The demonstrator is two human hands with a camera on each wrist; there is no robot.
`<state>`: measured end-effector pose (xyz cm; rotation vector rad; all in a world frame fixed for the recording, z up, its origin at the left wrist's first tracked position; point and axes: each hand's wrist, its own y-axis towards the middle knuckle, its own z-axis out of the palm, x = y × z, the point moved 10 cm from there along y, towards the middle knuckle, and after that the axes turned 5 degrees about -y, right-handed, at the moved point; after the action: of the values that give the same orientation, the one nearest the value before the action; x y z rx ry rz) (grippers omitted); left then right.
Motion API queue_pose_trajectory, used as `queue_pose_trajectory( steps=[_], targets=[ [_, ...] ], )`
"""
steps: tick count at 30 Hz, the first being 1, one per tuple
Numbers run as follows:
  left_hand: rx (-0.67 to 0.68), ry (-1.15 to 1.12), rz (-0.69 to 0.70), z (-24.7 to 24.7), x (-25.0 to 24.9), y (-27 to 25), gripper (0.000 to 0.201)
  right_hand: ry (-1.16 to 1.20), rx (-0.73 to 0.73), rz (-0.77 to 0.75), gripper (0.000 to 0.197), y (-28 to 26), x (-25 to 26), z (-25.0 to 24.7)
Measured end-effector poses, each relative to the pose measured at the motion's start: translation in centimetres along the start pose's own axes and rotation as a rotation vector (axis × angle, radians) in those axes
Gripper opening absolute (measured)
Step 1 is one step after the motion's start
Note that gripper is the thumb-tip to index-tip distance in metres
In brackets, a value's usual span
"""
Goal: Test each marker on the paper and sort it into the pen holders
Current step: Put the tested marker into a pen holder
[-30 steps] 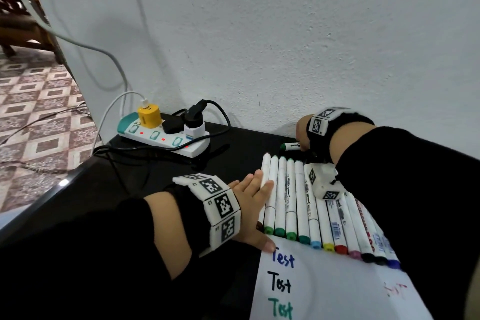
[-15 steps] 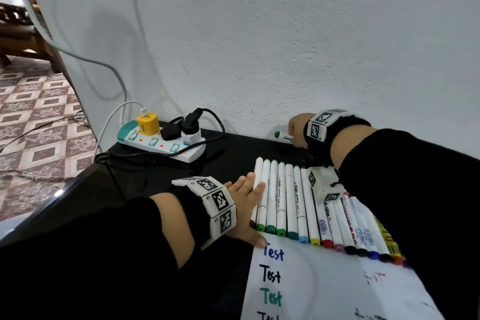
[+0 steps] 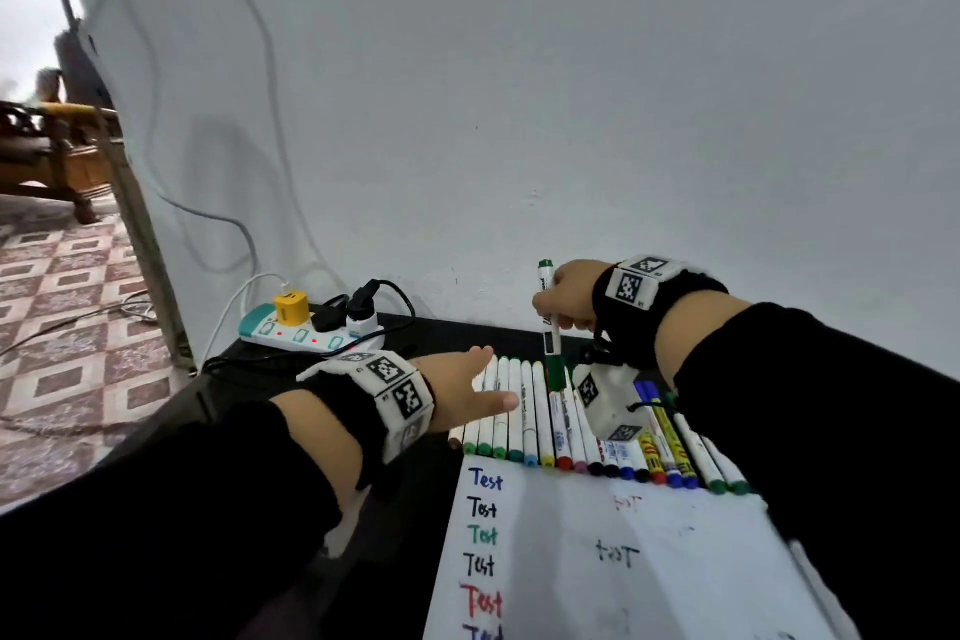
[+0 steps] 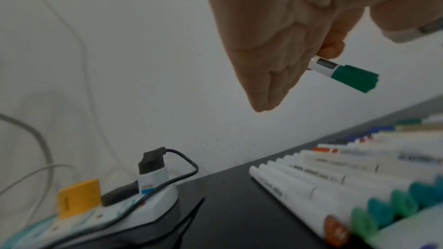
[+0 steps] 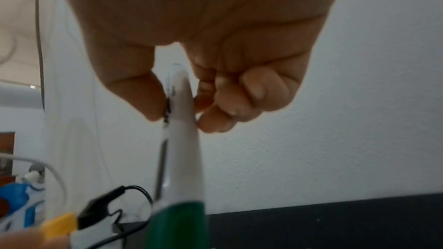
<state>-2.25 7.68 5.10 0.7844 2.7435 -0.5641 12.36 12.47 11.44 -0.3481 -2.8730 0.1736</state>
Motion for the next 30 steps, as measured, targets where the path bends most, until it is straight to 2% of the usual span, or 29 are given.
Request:
queue_pose_trajectory(
  steps=[3,5,9,12,15,20,22,25,30],
  targets=[
    [-0.098,-0.11,0.057,-1.5,-1.6,-2.3,0.066,0.191,0.032,-0.007,0.033,-3.4,0.6,0.0],
    [-0.125,-0.284,0.091,-1.8,-2.2,-3.5,0.057,0.299,0.046,-0.01,0.033,-5.4,0.9,0.2],
    [-0.057,-0.805,0.141,-0.5,-3.2,-5.7,0.034,0.599,0.039,-0.007,0.034,-9.4,1.4,0.2],
    [-0.066,-0.962,0.173,-0.2,-3.9,-7.5,0.027,0.825,0.01,-0.005,0.033,-11.9,1.7,0.1],
    [-0.078,-1.097,0.188,-0.4,-3.9,-8.9,0.028,0.993,-0.052,0.006,0.027,-13.8,1.6,0.1],
    [0.01,-1.214,0.197,0.4,-4.4,-10.8,0.031,1.187,-0.137,0.041,0.028,-16.0,1.3,1.0],
    [0.006,-1.206,0.198,0.5,-4.7,-11.4,0.027,1.231,-0.158,0.025,0.031,-16.7,1.7,1.1],
    [-0.026,-1.156,0.196,0.2,-5.1,-12.2,0.023,1.198,-0.21,-0.015,0.032,-18.1,2.3,0.5],
    [0.023,-1.2,0.207,0.1,-6.0,-13.4,0.029,1.102,-0.298,-0.043,0.03,-19.9,2.4,-0.8]
  ],
)
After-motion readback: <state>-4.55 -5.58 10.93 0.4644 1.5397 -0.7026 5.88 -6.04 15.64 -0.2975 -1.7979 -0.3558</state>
